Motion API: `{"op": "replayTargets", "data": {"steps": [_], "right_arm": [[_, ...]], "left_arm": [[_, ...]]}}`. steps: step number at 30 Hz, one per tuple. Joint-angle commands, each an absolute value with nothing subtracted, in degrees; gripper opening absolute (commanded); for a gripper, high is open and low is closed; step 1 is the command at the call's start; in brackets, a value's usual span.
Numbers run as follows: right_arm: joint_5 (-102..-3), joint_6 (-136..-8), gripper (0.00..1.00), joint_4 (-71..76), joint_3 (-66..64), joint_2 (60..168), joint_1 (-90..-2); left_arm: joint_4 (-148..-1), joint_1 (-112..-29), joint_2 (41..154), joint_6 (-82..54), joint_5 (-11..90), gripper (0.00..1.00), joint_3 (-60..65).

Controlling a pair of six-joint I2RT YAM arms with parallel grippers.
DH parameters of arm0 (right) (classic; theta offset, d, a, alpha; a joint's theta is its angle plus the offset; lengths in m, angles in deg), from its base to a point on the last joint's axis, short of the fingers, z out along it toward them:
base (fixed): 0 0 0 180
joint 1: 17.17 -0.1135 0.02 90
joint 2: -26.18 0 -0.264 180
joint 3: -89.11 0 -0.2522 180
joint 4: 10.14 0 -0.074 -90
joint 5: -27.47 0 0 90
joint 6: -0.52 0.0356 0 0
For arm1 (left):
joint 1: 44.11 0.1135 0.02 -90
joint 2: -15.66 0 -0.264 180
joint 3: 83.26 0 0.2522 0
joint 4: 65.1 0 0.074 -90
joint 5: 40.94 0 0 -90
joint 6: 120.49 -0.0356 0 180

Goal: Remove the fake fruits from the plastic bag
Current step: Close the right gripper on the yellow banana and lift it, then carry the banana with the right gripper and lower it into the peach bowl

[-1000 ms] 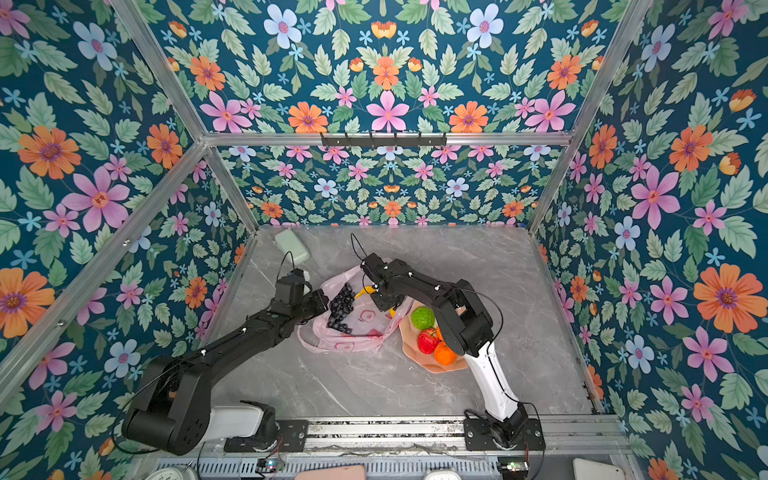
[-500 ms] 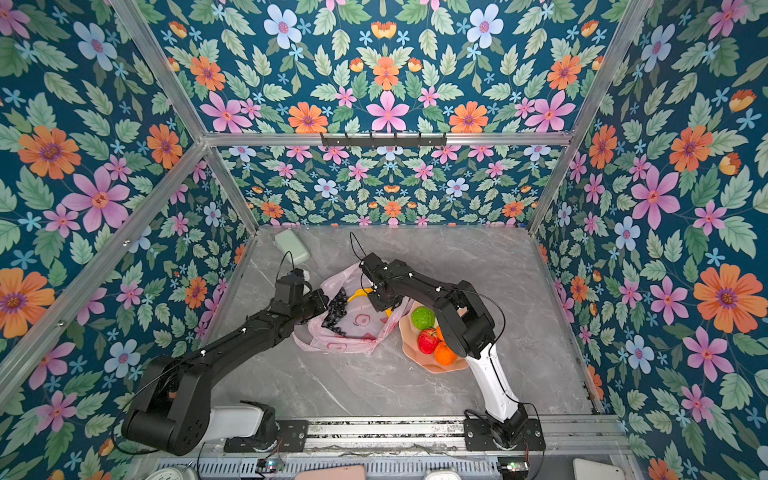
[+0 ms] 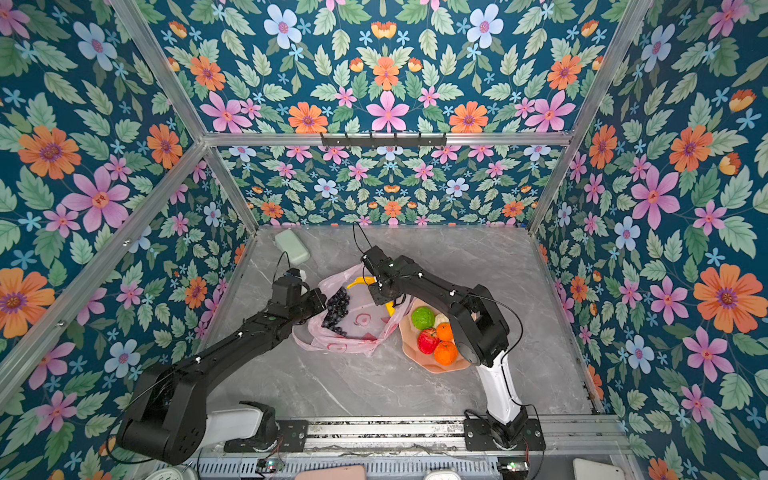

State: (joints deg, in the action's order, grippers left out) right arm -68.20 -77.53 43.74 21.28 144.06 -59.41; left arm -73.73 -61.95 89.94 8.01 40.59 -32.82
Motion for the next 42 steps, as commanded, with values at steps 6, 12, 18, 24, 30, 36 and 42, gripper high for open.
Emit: {"op": "replayTargets", "data": {"steps": [6,12,18,24,30,36,42], "right_arm": [[-65.78,-74.67,0.23,41.36,21.13,142.16,-60.89],[-66.62,-73.14,0.23,44.29,17.2,134.6,-61.3],[-70.22,-70.43,0.2,51.05,11.6,125.82,-60.25],[-72.46,-67.02,0.2,55.6,5.87,116.71,-57.54],[-72.59,-63.8,0.2,59.01,0.03,108.95,-52.85],[-72.03,-58.7,0.19,61.88,-6.17,101.96,-46.54],[-70.79,-52.69,0.18,61.94,-13.96,96.22,-41.86]], "left_arm": [[-73.03,-61.88,89.51,7.96,39.86,0.0,-32.68],[-73.61,-61.89,89.49,7.62,39.83,0.0,-32.83],[-72.56,-61.9,89.9,7.79,39.17,0.0,-33.11],[-72.36,-61.93,89.6,7.83,38.95,0.0,-33.43],[-72.03,-61.94,89.75,7.74,38.78,0.0,-34.1],[-71.15,-61.92,90.61,7.96,38.34,0.0,-34.1],[-70.52,-61.89,91.58,8.08,38.08,0.0,-34.16]]}}
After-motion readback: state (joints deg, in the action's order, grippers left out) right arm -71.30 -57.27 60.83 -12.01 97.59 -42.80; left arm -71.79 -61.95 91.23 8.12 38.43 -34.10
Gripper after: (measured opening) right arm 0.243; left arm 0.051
